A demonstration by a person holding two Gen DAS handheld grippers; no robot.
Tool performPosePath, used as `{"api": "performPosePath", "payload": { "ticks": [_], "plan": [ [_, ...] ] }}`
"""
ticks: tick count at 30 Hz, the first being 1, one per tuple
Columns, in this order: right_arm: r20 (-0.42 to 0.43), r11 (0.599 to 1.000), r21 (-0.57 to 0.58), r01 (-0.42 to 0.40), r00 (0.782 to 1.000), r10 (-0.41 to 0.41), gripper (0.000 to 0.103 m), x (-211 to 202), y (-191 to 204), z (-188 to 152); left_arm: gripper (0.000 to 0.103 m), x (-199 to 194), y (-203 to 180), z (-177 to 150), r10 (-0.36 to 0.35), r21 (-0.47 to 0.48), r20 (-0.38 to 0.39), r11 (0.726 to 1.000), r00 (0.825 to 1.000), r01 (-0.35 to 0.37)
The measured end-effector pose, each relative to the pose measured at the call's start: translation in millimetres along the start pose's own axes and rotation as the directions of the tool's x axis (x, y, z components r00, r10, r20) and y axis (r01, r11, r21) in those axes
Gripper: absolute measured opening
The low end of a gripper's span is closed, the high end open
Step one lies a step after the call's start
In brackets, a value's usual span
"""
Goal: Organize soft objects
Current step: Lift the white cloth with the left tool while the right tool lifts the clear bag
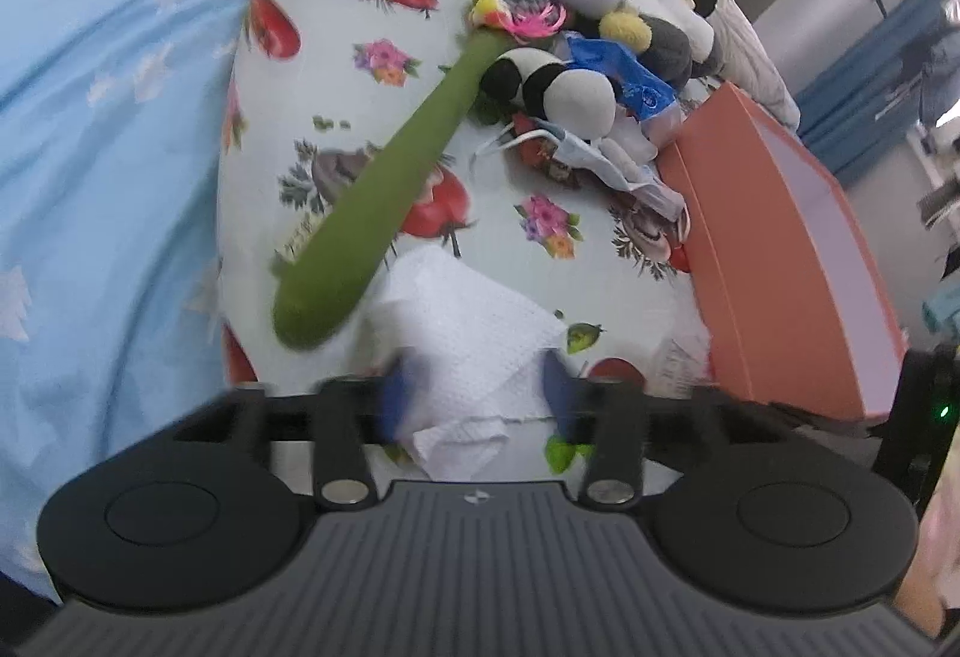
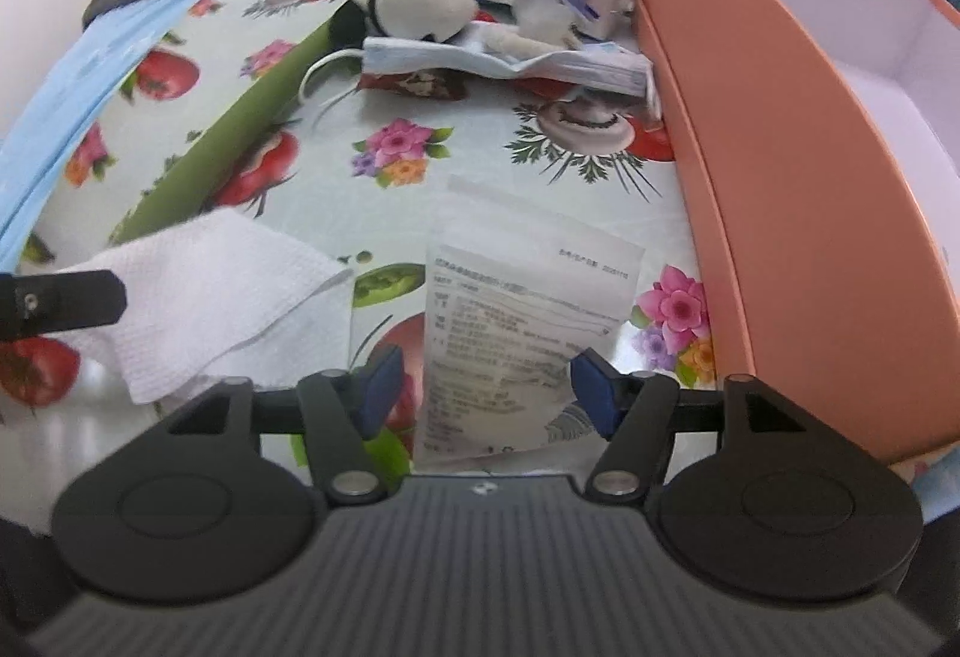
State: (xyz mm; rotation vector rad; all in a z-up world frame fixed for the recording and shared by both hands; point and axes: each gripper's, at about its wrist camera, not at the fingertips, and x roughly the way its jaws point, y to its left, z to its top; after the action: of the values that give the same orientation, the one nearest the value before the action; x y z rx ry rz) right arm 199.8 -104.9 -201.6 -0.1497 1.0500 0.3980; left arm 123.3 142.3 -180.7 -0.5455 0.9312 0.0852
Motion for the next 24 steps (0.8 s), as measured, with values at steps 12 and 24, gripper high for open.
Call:
{"api": "performPosePath", "payload": {
  "ticks": [12,24],
  "plan": [
    [0.037,0.996,0.083,-0.019,0.999,0.016,0.060,3,-6,1,0.069,23,-12,4,0.087,0.260,-0.014,0.962,0.996,-0.080],
    [0.060,0.998,0.043,-0.034,0.998,0.031,0.044,2,-16,-9,0.068,53,-52,-14,0.182,0.436,0.058,0.880,0.982,-0.189]
  ]
}}
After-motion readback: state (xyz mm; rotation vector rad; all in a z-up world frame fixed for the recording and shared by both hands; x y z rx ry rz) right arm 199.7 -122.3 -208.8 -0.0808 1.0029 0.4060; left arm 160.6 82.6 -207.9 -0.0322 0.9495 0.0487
